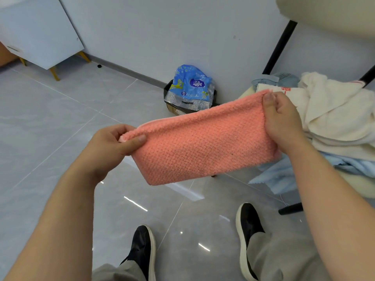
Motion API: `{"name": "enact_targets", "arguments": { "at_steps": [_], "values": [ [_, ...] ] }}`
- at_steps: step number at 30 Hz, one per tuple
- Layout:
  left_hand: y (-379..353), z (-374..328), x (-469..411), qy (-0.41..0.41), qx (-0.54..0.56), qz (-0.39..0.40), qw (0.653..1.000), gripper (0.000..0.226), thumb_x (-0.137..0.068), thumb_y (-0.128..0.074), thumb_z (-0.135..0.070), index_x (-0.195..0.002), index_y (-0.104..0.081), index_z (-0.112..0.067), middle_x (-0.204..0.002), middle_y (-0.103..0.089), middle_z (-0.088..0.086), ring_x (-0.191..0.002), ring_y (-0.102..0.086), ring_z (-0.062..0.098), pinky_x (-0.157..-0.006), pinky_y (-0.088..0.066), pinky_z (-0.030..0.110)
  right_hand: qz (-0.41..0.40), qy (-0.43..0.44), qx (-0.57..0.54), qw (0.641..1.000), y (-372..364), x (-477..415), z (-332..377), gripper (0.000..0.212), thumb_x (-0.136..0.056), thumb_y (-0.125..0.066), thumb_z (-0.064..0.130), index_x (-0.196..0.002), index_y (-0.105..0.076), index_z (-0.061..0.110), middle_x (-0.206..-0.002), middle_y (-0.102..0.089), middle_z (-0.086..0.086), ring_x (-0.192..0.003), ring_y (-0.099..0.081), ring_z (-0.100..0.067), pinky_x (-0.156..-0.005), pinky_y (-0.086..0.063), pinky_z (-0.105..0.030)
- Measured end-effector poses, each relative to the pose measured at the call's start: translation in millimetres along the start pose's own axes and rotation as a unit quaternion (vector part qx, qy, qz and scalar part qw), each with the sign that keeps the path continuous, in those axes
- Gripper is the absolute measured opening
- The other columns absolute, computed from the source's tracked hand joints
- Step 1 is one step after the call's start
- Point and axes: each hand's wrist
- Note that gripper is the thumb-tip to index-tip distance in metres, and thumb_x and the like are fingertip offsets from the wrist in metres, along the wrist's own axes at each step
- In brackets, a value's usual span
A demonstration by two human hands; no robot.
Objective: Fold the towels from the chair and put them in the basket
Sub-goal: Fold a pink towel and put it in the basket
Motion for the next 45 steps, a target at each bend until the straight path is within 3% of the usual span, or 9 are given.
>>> {"name": "enact_targets", "arguments": {
  "at_steps": [5,9,16,21,27,32,36,39,45],
  "values": [
    [6.8,10.6,-3.6,0.052,-0.081,-0.006,0.995,0.007,-0.083,-0.079,-0.014,-0.086,-0.073,-0.013,-0.076,-0.070,0.002,-0.065,-0.056,0.017,-0.063,-0.042,0.029,0.048,0.042,-0.010,0.998,0.2,-0.2,-3.0,0.032,-0.104,-0.043,0.046,-0.096,-0.059,0.020,-0.080,-0.055,0.009,-0.075,-0.049,-0.006,-0.067,-0.038,-0.027],
    [11.1,3.0,-4.1,0.098,0.037,-0.007,0.994,0.013,-0.098,-0.063,-0.021,-0.101,-0.060,-0.009,-0.093,-0.066,0.009,-0.054,-0.067,0.026,-0.048,-0.051,0.029,0.038,0.071,-0.034,0.996,3.2,-0.2,1.2,0.028,-0.102,-0.048,0.048,-0.086,-0.063,0.031,-0.072,-0.056,0.018,-0.068,-0.049,-0.004,-0.066,-0.039,-0.025],
    [5.4,-4.7,-4.5,0.092,0.256,-0.030,0.962,0.017,-0.102,-0.055,-0.019,-0.111,-0.055,-0.005,-0.112,-0.060,0.020,-0.095,-0.071,0.047,-0.081,-0.061,0.049,0.075,0.020,-0.107,0.991,-5.1,5.1,14.2,0.042,-0.100,-0.047,0.056,-0.105,-0.065,0.019,-0.078,-0.066,-0.010,-0.068,-0.072,-0.033,-0.066,-0.057,-0.058],
    [10.6,-6.0,-11.5,0.093,0.363,-0.100,0.922,0.055,-0.097,-0.050,-0.058,-0.088,-0.064,-0.005,-0.089,-0.071,0.013,-0.094,-0.072,0.027,-0.086,-0.058,0.042,0.052,-0.101,-0.333,0.936,-9.7,6.7,32.7,0.055,-0.102,-0.038,0.054,-0.086,-0.070,0.012,-0.088,-0.074,-0.011,-0.088,-0.073,-0.026,-0.077,-0.061,-0.040],
    [8.3,14.5,-15.3,0.127,0.249,-0.105,0.954,0.028,-0.088,-0.061,0.012,-0.105,-0.068,-0.009,-0.115,-0.073,0.012,-0.086,-0.071,0.017,-0.059,-0.059,0.023,0.091,-0.149,-0.270,0.947,-22.2,10.0,25.4,0.012,-0.085,-0.073,0.001,-0.093,-0.069,0.009,-0.086,-0.074,-0.011,-0.079,-0.068,-0.019,-0.077,-0.056,-0.035],
    [13.6,19.6,-17.7,0.204,0.227,-0.109,0.946,0.039,-0.086,-0.059,0.019,-0.106,-0.065,-0.014,-0.118,-0.060,0.027,-0.071,-0.066,0.030,-0.055,-0.060,0.027,0.131,-0.188,-0.188,0.955,-27.2,13.9,26.9,0.037,-0.081,-0.069,-0.014,-0.112,-0.066,0.006,-0.115,-0.067,-0.012,-0.100,-0.067,-0.026,-0.088,-0.057,-0.045],
    [16.4,10.1,-16.6,0.149,0.358,-0.104,0.916,0.042,-0.089,-0.053,0.017,-0.111,-0.066,-0.016,-0.116,-0.060,0.018,-0.054,-0.060,0.014,-0.036,-0.038,0.014,0.074,-0.106,-0.272,0.953,-22.4,11.1,31.7,0.042,-0.079,-0.069,-0.017,-0.096,-0.063,0.021,-0.113,-0.064,-0.005,-0.097,-0.066,-0.021,-0.074,-0.059,-0.036],
    [16.1,9.3,-15.5,0.167,0.374,-0.082,0.909,0.050,-0.091,-0.047,0.017,-0.116,-0.069,-0.020,-0.115,-0.061,0.012,-0.049,-0.053,0.008,-0.033,-0.029,0.013,0.108,-0.199,-0.315,0.922,-19.4,9.6,30.1,0.046,-0.081,-0.059,-0.022,-0.101,-0.060,0.020,-0.110,-0.064,-0.013,-0.097,-0.066,-0.030,-0.069,-0.057,-0.042],
    [8.1,11.2,-13.6,0.213,0.310,-0.006,0.927,0.054,-0.087,-0.041,0.022,-0.106,-0.074,-0.015,-0.129,-0.061,0.014,-0.091,-0.061,0.023,-0.056,-0.052,0.020,0.210,-0.313,-0.264,0.888,-20.5,11.3,25.7,0.051,-0.085,-0.039,-0.029,-0.106,-0.062,0.011,-0.106,-0.056,-0.018,-0.092,-0.060,-0.035,-0.074,-0.055,-0.043]
  ]
}}
Point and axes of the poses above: each hand's wrist, its own x-axis away from the middle knuckle, its own y-axis out of the back of the hand, z = x × y
